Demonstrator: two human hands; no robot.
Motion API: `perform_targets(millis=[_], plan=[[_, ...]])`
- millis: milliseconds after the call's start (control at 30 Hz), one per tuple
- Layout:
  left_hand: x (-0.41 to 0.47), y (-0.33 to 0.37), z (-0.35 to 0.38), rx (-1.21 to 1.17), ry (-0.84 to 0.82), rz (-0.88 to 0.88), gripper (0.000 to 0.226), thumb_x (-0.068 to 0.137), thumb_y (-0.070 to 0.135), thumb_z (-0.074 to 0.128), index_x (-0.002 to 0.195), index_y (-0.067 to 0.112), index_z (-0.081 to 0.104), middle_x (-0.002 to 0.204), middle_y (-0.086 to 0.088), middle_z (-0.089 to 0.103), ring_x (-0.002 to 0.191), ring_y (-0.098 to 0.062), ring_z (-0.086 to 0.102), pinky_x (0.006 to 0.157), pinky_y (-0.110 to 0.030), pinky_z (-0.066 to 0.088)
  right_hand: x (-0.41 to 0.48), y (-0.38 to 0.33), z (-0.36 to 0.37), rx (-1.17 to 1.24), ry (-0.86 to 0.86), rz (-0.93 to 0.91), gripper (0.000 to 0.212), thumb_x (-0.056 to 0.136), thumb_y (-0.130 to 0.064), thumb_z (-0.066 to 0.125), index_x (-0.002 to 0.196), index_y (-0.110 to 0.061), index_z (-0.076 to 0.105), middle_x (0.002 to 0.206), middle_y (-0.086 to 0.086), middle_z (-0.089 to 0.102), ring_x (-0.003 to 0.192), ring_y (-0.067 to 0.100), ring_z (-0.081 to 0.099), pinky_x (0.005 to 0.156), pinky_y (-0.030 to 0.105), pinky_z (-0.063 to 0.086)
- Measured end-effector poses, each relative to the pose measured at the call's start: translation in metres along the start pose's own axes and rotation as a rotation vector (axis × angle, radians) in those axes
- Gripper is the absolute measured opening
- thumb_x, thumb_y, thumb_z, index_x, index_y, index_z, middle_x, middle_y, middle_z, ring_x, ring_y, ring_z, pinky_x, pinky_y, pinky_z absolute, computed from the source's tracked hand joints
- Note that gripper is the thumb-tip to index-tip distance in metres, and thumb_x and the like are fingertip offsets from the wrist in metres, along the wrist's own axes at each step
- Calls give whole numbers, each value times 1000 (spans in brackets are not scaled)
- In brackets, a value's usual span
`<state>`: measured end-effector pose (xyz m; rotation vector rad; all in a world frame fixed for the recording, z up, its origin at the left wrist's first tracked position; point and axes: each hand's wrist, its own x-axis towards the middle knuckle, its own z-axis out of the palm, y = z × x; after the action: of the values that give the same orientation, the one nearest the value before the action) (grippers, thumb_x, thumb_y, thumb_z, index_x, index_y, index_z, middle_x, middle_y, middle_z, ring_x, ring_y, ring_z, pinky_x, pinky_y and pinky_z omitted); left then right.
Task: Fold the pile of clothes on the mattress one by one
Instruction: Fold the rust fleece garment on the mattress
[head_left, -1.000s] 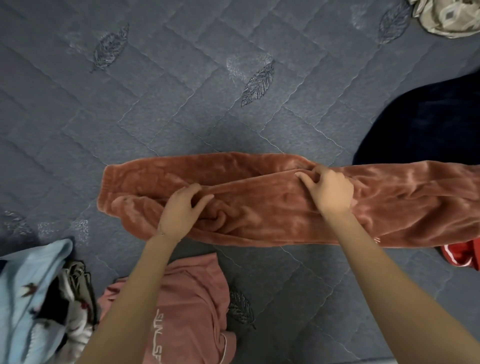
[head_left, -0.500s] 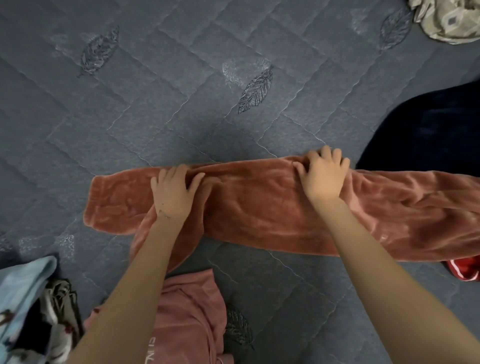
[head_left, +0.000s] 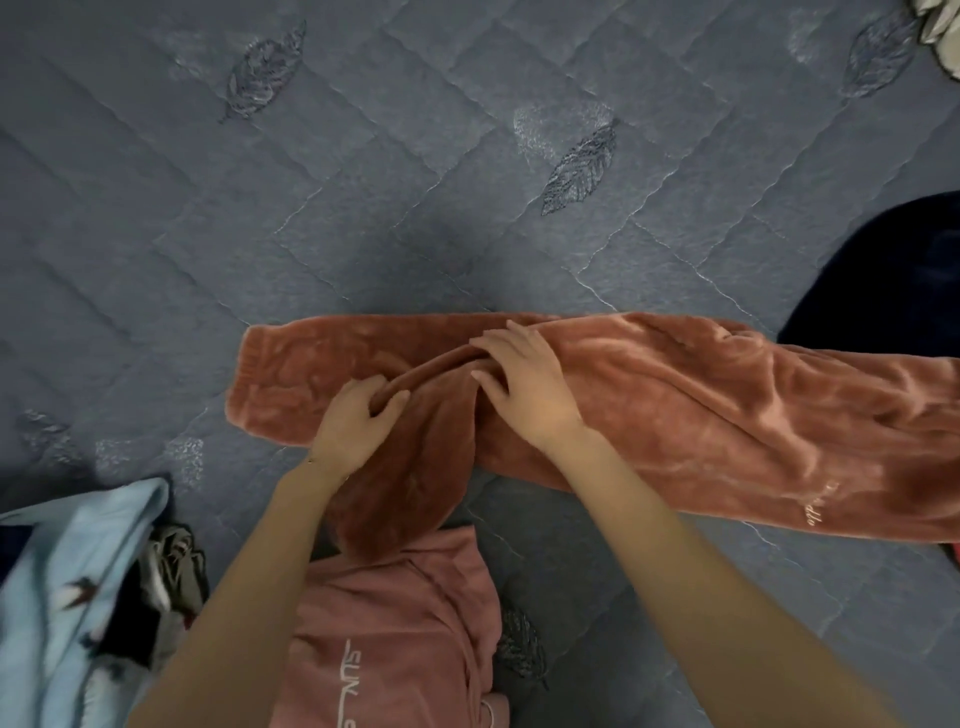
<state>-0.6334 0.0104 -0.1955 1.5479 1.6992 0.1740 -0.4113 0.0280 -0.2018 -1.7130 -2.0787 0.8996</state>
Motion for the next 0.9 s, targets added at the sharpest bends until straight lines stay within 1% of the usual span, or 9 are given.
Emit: perform_targets(millis=[100, 233, 333, 433, 500, 567, 667, 800, 900], plan=[[-6, 5, -12, -159, -30, 51, 27, 97, 25, 56, 72, 25, 45, 66, 8, 50, 62, 1, 50, 62, -14, 38, 11, -35, 20, 1, -94, -75, 39, 96, -27, 56, 134, -18, 55, 137, 2, 55, 140, 23, 33, 118, 34, 1], [-5, -13, -26, -156, -117, -2, 29, 92, 36, 61, 70, 21, 50, 63, 9, 48, 59, -2, 48, 58, -19, 34, 25, -57, 34, -105, -168, -84, 29, 94, -31, 57, 120, -21, 63, 114, 2, 63, 119, 21, 49, 118, 35, 1], [-8, -33, -41, -178, -309, -111, 29, 83, 43, 70, 80, 15, 63, 73, 7, 62, 67, -3, 57, 60, -17, 42, 29, -64, 40, -61, -124, -71, 18, 91, -35, 62, 93, -19, 70, 91, 0, 67, 95, 22, 59, 108, 40, 28], [-16, -52, -55, -2, -441, -140, 14, 85, 31, 72, 83, 26, 59, 81, 16, 55, 72, 4, 50, 56, -4, 36, 31, -63, 44, 29, -43, 6, 16, 89, -27, 64, 80, -14, 67, 81, 3, 67, 82, 28, 62, 78, 41, 48], [-20, -62, -63, -4, -362, -136, 20, 89, 27, 67, 77, 29, 52, 79, 14, 52, 71, 1, 48, 55, -6, 35, 32, -63, 44, 60, -27, 38, 17, 90, -29, 64, 79, -15, 65, 80, 2, 66, 82, 26, 61, 76, 41, 49], [-23, -64, -70, -89, -231, -54, 23, 93, 27, 62, 75, 34, 48, 78, 15, 52, 73, 0, 50, 62, -7, 35, 32, -67, 43, 42, -65, 9, 22, 88, -44, 63, 88, -22, 67, 85, -5, 65, 87, 18, 57, 83, 38, 45], [-21, -59, -81, -45, -86, 57, 17, 91, 39, 61, 78, 32, 53, 75, 13, 58, 74, 0, 55, 68, -24, 42, 32, -79, 46, -104, -197, -41, 36, 85, -58, 59, 106, -29, 67, 101, -10, 64, 101, 14, 50, 90, 34, 32], [-10, -52, -97, 313, 94, 12, 32, 82, 60, 61, 85, 28, 59, 76, 14, 58, 71, -7, 51, 66, -29, 39, 40, -86, 45, -71, -89, 57, 26, 88, -50, 59, 81, -26, 62, 82, -12, 63, 90, 14, 60, 84, 33, 29], [6, -48, -102, 428, 257, 68, 40, 83, 61, 59, 85, 21, 61, 84, 4, 62, 76, -16, 57, 65, -29, 37, 51, -90, 43, -103, 8, 81, 29, 90, -53, 56, 73, -29, 54, 75, -13, 57, 85, 15, 58, 82, 34, 25]])
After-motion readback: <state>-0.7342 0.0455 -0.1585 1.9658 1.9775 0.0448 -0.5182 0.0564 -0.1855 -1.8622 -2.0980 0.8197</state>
